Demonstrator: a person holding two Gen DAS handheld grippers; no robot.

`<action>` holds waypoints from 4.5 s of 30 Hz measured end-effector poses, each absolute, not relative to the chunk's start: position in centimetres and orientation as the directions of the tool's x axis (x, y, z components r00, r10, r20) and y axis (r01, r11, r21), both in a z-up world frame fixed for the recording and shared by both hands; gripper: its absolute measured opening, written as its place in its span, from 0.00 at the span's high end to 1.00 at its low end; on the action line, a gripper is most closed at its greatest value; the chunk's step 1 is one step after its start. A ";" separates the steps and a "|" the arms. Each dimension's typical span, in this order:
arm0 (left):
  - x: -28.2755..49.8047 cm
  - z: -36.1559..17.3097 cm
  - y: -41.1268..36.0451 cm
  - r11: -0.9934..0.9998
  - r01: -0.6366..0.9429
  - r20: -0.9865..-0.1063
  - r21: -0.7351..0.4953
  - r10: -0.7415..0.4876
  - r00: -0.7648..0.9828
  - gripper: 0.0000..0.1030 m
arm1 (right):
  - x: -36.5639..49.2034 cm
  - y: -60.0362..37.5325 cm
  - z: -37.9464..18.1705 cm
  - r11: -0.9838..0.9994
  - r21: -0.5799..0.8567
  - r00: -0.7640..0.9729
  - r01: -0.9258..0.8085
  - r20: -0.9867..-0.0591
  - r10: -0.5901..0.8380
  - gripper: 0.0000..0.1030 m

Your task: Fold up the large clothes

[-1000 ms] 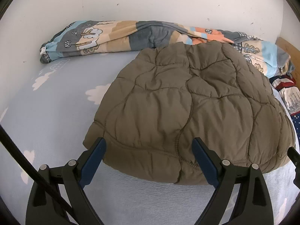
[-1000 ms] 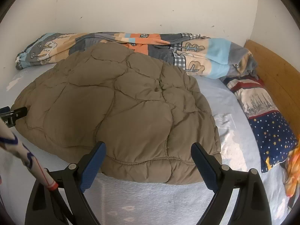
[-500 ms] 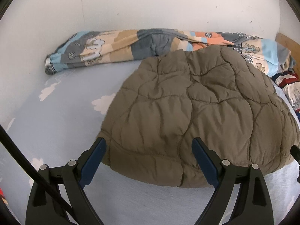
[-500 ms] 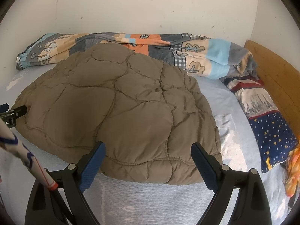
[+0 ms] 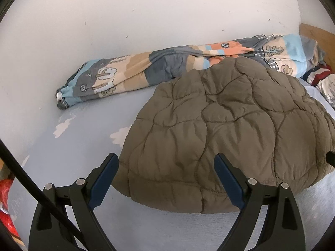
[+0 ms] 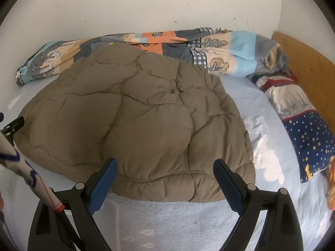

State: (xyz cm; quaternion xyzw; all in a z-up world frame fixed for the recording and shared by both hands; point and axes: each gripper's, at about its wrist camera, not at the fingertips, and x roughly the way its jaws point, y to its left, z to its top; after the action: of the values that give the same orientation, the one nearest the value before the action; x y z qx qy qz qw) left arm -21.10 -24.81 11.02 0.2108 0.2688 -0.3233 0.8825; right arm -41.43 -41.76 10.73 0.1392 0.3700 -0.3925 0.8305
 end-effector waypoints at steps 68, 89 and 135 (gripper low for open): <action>-6.2 -0.4 -15.5 0.568 0.032 -0.568 -0.822 -0.823 0.023 0.11 | -54.3 -52.1 2.6 0.006 0.721 0.699 0.693 -0.669 -0.252 0.07; -12.1 7.9 -23.7 0.749 0.584 -0.718 -0.312 -0.589 0.371 0.51 | -48.5 -51.7 7.4 0.332 0.333 0.457 0.883 -0.772 -0.441 0.49; -21.5 6.6 2.5 0.650 0.108 -0.639 -0.753 -0.760 0.117 0.43 | -69.0 -36.1 7.1 0.092 0.648 0.648 0.756 -0.721 -0.244 0.31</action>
State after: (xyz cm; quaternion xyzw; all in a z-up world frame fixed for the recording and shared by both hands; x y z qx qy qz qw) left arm -21.50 2.48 6.59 -0.2782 0.5862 -0.3127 0.6936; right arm -68.98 -36.13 7.14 0.5726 0.2234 -0.3550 0.7045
